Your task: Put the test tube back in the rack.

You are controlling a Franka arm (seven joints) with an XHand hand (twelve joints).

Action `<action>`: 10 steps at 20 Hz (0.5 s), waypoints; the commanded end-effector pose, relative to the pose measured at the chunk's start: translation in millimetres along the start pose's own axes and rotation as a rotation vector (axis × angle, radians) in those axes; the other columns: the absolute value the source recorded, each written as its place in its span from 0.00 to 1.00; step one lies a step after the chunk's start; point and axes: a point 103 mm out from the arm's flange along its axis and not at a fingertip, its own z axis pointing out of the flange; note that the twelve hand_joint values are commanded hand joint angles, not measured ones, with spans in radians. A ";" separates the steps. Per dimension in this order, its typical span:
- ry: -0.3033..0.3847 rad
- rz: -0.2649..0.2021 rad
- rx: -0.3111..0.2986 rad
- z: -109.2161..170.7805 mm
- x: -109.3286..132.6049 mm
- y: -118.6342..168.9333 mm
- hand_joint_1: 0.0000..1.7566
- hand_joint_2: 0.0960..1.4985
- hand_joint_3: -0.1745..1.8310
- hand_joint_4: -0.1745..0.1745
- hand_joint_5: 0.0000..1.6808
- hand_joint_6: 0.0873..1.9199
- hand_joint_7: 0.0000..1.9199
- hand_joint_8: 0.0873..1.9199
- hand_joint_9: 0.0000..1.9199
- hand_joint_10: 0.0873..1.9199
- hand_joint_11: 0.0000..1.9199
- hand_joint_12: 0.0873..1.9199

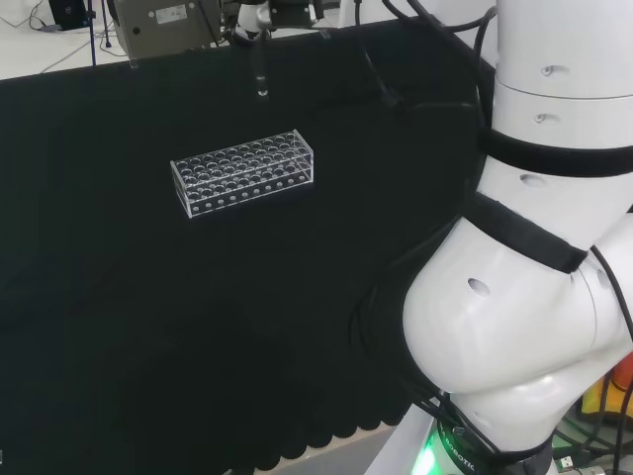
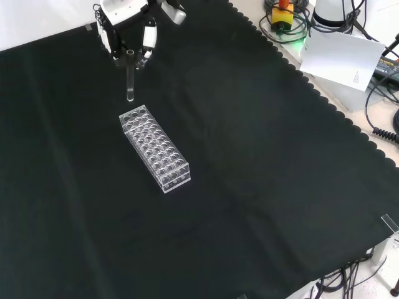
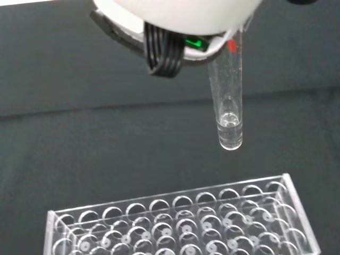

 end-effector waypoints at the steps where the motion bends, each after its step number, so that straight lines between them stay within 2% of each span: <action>1: 0.009 -0.036 0.005 3.8 17.6 10.1 0.82 0.39 0.38 0.00 0.80 0.11 0.74 0.31 0.82 0.00 0.60 0.48; 10: 0.076 -0.038 0.058 31.6 9.1 20.8 0.82 0.39 0.38 0.00 0.80 0.11 0.74 0.31 0.82 0.00 0.60 0.48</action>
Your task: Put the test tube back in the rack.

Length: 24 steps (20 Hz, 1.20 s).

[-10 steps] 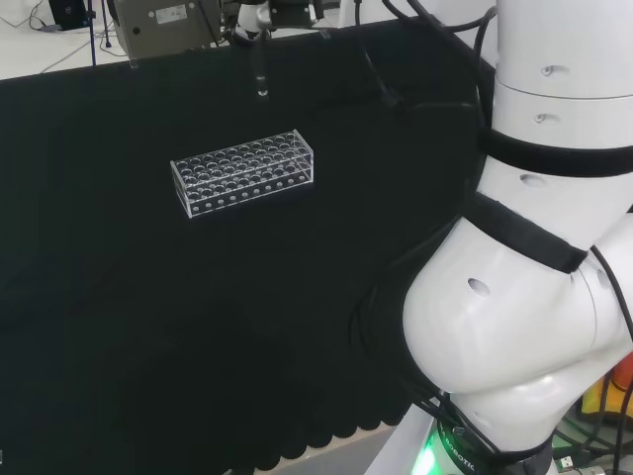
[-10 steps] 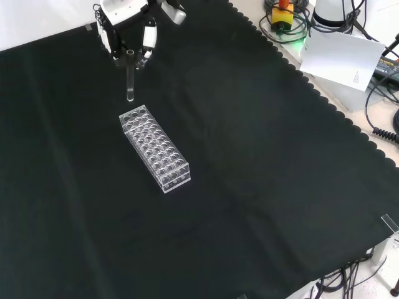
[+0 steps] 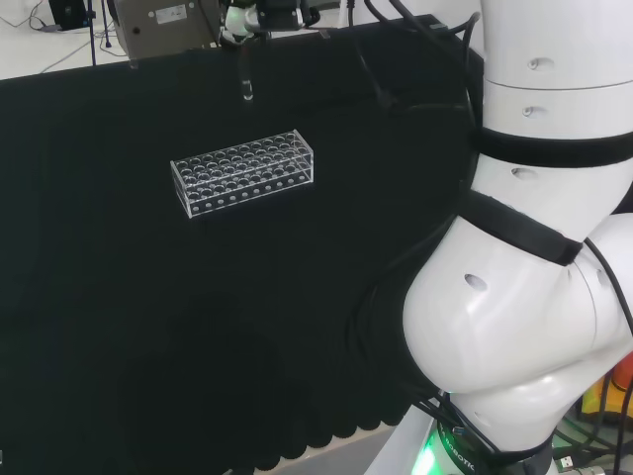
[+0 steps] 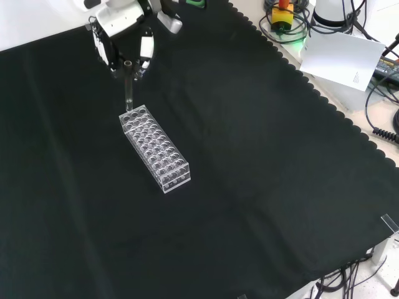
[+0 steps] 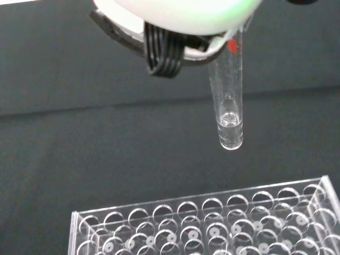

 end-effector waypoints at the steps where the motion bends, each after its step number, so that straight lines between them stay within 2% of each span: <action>1: 0.050 -0.005 0.034 20.7 -5.1 5.4 0.82 0.39 0.38 0.00 0.80 0.11 0.74 0.31 0.82 0.00 0.60 0.48; 11: 0.080 -0.025 0.084 52.7 2.2 14.8 0.82 0.39 0.38 0.00 0.80 0.11 0.74 0.31 0.82 0.00 0.60 0.48; 17: 0.073 -0.035 0.102 63.7 10.2 17.5 0.82 0.39 0.38 0.00 0.80 0.11 0.74 0.31 0.82 0.00 0.60 0.48; 24: 0.049 -0.028 0.114 71.2 7.2 19.3 0.82 0.39 0.38 0.00 0.80 0.11 0.74 0.31 0.82 0.00 0.60 0.48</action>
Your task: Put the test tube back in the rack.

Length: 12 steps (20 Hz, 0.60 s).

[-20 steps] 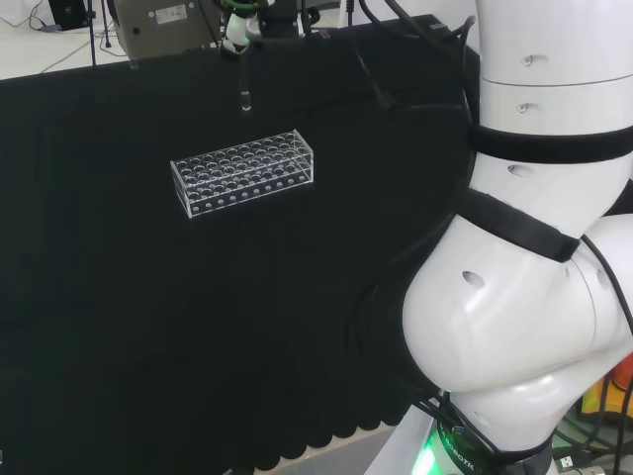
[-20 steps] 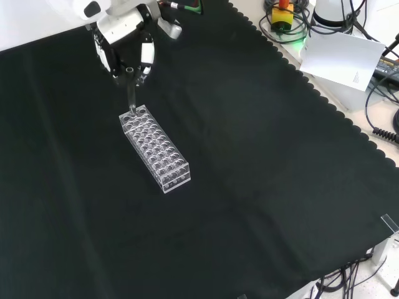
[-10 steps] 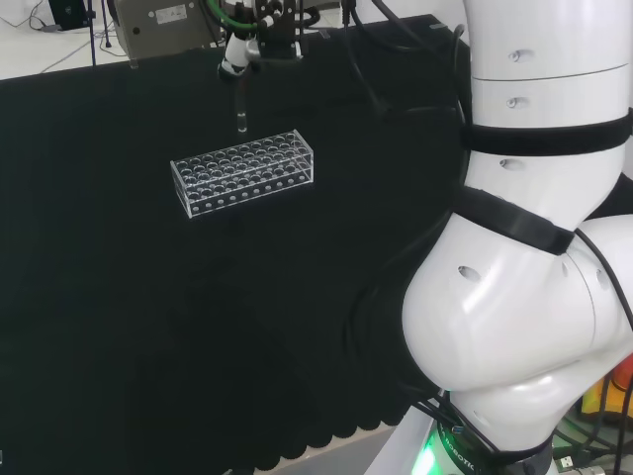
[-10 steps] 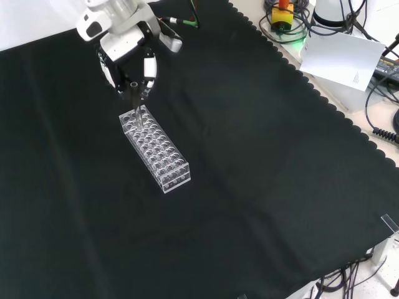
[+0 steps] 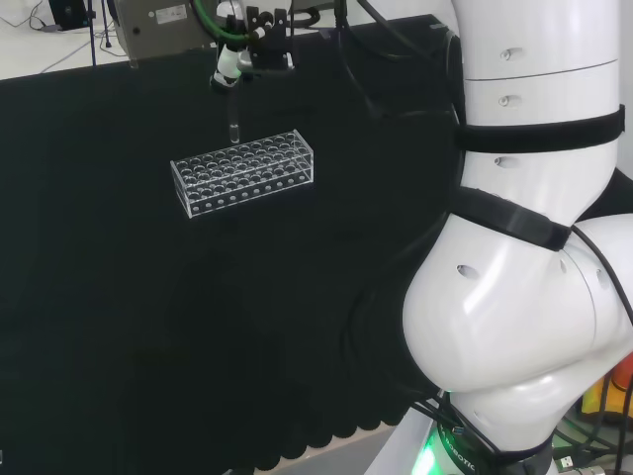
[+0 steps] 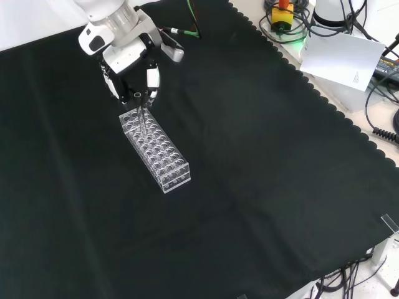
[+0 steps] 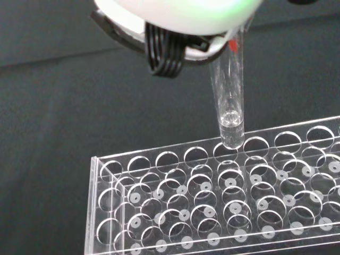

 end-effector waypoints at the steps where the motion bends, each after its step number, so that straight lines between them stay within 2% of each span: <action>1: -0.018 0.011 0.009 5.3 -5.2 0.2 0.82 0.39 0.38 0.00 0.80 0.11 0.74 0.31 0.82 0.00 0.60 0.48; 5: -0.024 0.025 0.014 7.1 -6.8 0.8 0.82 0.39 0.38 0.00 0.80 0.11 0.74 0.31 0.82 0.00 0.60 0.48; 12: -0.009 0.021 0.019 9.9 -10.1 2.8 0.82 0.39 0.38 0.00 0.80 0.11 0.74 0.31 0.82 0.00 0.60 0.48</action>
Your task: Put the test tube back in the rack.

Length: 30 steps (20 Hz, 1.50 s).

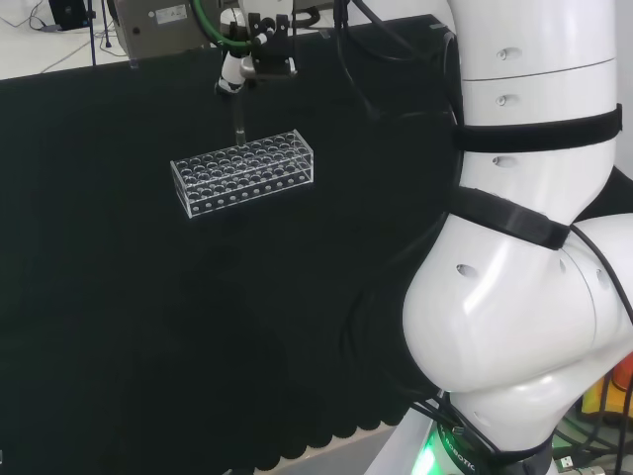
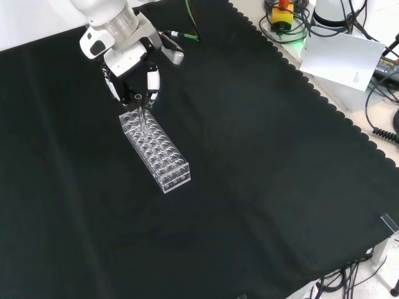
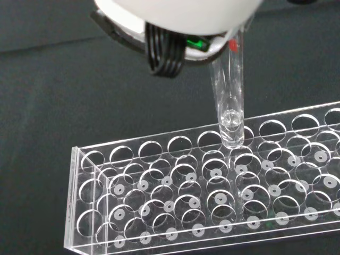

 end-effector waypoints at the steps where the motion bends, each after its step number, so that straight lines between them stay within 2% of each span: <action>1: 0.005 -0.002 0.007 2.2 -2.1 1.6 0.82 0.39 0.38 0.00 0.80 0.11 0.74 0.31 0.82 0.00 0.60 0.48; 25: 0.021 0.010 0.033 8.1 -8.0 15.2 0.82 0.39 0.38 0.00 0.80 0.11 0.74 0.31 0.82 0.00 0.60 0.49; 30: 0.016 -0.002 0.042 13.3 -14.4 35.1 0.82 0.39 0.38 0.00 0.80 0.11 0.74 0.31 0.82 0.00 0.60 0.49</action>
